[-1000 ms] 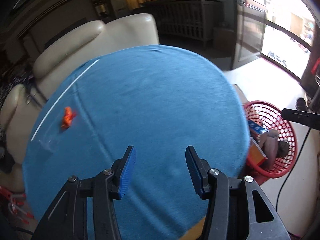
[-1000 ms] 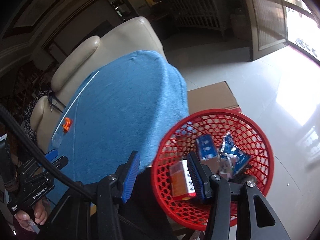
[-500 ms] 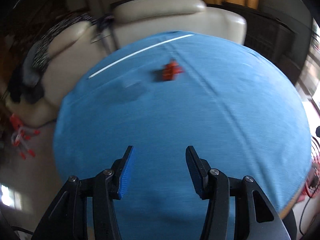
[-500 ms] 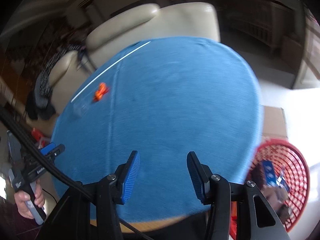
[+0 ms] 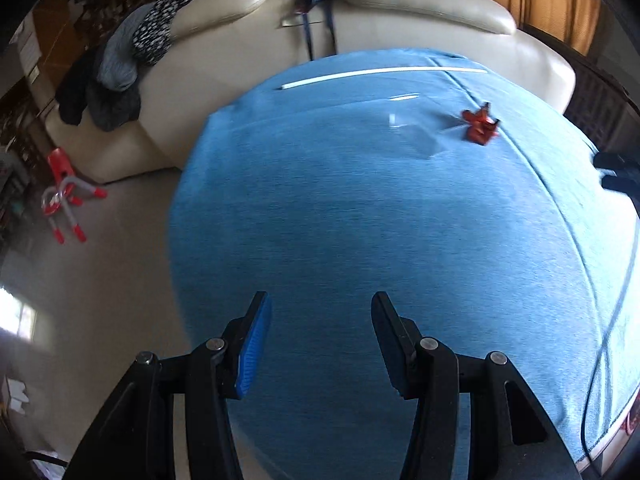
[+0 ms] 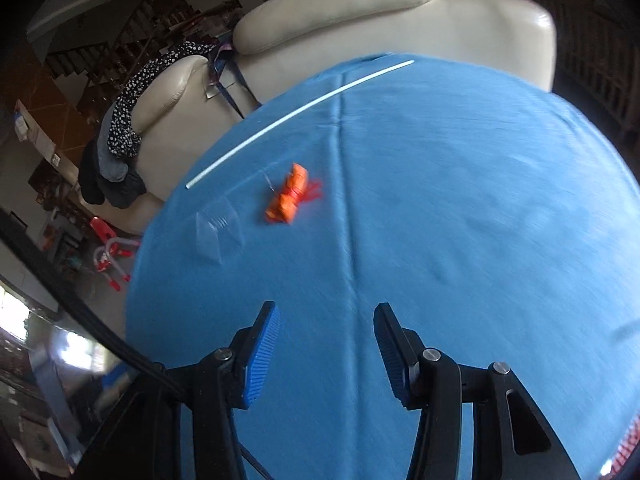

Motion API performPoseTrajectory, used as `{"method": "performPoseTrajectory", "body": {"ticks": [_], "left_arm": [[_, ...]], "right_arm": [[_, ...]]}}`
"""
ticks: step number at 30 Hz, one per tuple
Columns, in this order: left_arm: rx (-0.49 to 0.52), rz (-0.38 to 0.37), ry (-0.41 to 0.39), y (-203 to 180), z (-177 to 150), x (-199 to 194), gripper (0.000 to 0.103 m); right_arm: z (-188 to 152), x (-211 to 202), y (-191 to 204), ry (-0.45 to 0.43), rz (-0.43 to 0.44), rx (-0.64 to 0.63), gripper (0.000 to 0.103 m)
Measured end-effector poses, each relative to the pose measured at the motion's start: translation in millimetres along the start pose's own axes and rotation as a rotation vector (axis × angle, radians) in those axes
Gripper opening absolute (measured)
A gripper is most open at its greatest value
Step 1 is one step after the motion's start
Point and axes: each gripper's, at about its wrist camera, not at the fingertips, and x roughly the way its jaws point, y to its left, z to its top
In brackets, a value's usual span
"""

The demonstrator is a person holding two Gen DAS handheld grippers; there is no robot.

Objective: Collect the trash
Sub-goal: 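Move both tools back over the table toward the orange plastic bag, then grasp the orange plastic bag with the right tool while the left grasps the clear plastic tray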

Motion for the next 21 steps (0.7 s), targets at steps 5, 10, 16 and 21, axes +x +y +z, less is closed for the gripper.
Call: {"method": "performPoseTrajectory", "body": {"ticks": [5,10,16,21], "left_arm": [[-0.033,0.018,0.007,18,6,-2,0.053],[-0.063,0.039,-0.001,33,17,-4,0.053],[-0.072,0.024,-0.027,36,41,-9,0.053],[-0.089,-0.062,-0.046,18,78,-7,0.068]], "right_arm": [[53,62,13,0.049,0.052,0.052,0.053],[91,114,20,0.079,0.088,0.121,0.053],[108,170,36,0.157,-0.020,0.111,0.033],[102,148,50,0.051,-0.104,-0.011,0.028]]}}
